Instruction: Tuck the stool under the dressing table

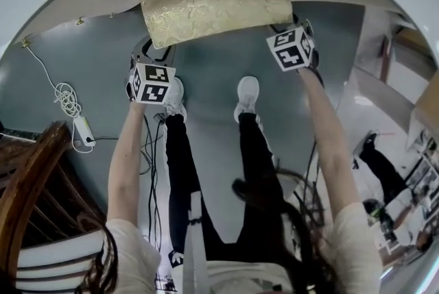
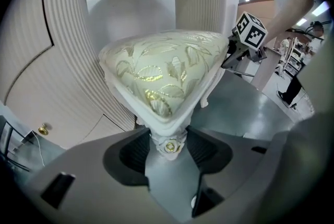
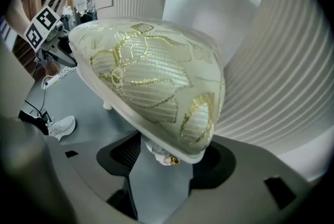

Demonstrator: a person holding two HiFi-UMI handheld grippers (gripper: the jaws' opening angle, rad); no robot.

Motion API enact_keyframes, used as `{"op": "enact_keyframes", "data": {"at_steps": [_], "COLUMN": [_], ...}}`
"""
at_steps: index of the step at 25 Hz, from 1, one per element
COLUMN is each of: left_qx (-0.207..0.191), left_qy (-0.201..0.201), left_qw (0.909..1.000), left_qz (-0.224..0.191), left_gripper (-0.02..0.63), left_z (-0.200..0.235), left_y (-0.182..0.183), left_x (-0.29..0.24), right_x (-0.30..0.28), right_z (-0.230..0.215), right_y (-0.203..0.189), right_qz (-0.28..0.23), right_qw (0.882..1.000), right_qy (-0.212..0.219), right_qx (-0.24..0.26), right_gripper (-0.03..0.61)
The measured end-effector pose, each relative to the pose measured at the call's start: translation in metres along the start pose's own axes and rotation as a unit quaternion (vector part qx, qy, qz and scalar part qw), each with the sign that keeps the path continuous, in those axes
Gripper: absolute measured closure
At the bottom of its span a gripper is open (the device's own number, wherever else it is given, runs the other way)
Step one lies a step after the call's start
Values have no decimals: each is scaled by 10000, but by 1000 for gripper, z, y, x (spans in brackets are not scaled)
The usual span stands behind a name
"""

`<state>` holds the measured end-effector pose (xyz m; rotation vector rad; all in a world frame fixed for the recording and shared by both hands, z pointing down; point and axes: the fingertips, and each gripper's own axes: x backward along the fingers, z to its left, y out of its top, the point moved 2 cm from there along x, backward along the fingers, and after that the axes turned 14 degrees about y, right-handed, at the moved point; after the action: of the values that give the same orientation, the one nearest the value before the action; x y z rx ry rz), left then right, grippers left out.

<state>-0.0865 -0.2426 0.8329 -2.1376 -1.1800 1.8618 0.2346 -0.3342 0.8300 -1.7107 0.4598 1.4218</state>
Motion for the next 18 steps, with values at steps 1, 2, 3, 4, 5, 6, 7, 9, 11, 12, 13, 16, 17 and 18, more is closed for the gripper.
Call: {"op": "enact_keyframes", "data": {"at_steps": [1,2,3,4,5,6,7,9,11,12,13,16,17,18], "left_qx": [-28,-72,-140,-225,-317,-407,-498,-710,-854,-876,-890,-1011,-1076,-1150], "left_qy": [13,40,84,136,185,219,232,171,49,4,-31,-111,-85,-6], "left_qw": [10000,9999,9998,9995,9992,9987,9982,9971,9962,9960,9959,9947,9939,9930], "left_qz": [41,85,126,154,174,197,219,225,180,152,127,152,207,271], "left_gripper": [390,391,391,393,394,394,394,394,393,391,390,387,385,385], "left_z": [1,3,6,11,18,27,35,44,43,42,42,47,54,64], "left_y": [3,5,8,11,14,18,22,30,35,34,33,34,39,47], "left_x": [-1,-3,-6,-10,-14,-19,-23,-28,-30,-30,-30,-33,-38,-44], "right_x": [2,3,3,1,-1,-3,-5,-5,-4,-3,-4,-5,-6,-7], "right_z": [-2,-3,-2,-1,1,3,3,1,-2,-2,-1,-1,-3,-4], "right_y": [1,2,2,2,4,7,11,18,17,16,16,20,24,30], "right_qz": [-26,-67,-128,-197,-266,-328,-378,-428,-436,-427,-417,-449,-490,-545], "right_qw": [10000,10000,9999,9996,9992,9987,9981,9971,9969,9970,9971,9959,9948,9932], "right_qy": [-33,-65,-87,-105,-126,-146,-164,-227,-290,-295,-289,-311,-334,-359], "right_qx": [8,-15,-76,-166,-268,-371,-463,-579,-583,-573,-576,-715,-825,-961], "right_gripper": [298,299,298,299,299,299,299,299,299,299,299,298,298,298]}}
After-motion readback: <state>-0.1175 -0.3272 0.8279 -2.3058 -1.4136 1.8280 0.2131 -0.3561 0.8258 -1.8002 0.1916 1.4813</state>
